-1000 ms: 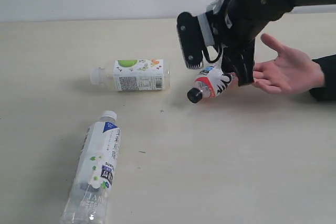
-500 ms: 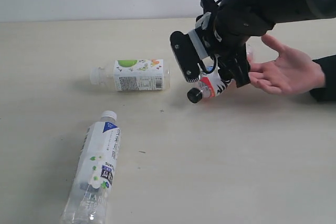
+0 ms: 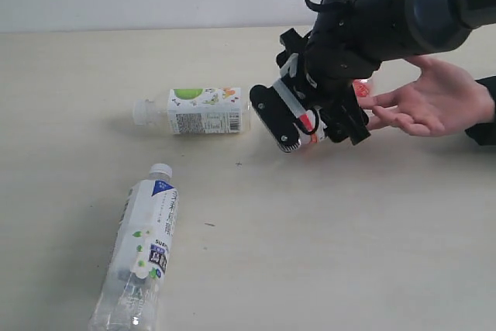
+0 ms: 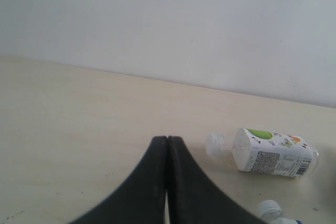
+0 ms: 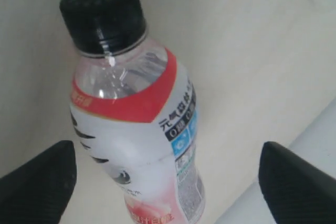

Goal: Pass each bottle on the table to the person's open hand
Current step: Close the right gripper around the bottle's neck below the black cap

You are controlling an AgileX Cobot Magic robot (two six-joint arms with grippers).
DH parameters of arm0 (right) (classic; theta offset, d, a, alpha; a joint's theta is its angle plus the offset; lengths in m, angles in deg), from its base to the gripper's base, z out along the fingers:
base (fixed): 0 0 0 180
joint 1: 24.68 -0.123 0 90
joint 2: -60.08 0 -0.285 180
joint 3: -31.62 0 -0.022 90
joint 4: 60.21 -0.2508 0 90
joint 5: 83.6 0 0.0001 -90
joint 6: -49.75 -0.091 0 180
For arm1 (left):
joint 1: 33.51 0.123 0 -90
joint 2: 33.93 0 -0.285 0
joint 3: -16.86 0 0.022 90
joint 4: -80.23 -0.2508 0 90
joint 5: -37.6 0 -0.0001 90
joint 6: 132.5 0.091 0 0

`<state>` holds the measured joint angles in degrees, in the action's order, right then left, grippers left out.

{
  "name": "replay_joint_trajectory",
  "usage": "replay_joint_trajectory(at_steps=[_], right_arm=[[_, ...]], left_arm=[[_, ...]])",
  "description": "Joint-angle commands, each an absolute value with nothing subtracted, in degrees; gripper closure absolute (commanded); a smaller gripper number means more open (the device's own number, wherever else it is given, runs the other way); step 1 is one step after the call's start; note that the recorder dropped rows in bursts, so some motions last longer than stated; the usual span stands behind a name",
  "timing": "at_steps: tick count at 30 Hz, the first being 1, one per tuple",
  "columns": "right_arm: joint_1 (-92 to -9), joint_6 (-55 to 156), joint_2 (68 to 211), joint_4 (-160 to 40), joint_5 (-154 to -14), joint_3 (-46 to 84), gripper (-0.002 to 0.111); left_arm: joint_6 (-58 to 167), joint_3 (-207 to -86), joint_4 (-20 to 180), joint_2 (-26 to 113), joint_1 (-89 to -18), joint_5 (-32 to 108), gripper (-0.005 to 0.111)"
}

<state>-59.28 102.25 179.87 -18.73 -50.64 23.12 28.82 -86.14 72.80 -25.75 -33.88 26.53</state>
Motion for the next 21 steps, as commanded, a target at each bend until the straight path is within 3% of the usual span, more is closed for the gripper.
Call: replay_joint_trajectory(at_steps=[1, 11, 15, 21], right_arm=[[-59.37, 102.27, 181.49, -17.38, -50.47, 23.47, 0.019], [-59.37, 102.05, 184.36, -16.01, -50.36, 23.47, 0.024], [-59.37, 102.05, 185.49, -14.77, -50.36, 23.47, 0.031], [-59.37, 101.73, 185.91, -14.14, -50.83, 23.47, 0.071]], left_arm=[[28.81, -85.93, 73.11, -26.14, -34.20, 26.63, 0.107], [28.81, -85.93, 73.11, -26.14, -34.20, 26.63, 0.107], [28.81, -85.93, 73.11, -26.14, -34.20, 26.63, 0.107], [28.81, -85.93, 73.11, -26.14, -34.20, 26.63, 0.107]])
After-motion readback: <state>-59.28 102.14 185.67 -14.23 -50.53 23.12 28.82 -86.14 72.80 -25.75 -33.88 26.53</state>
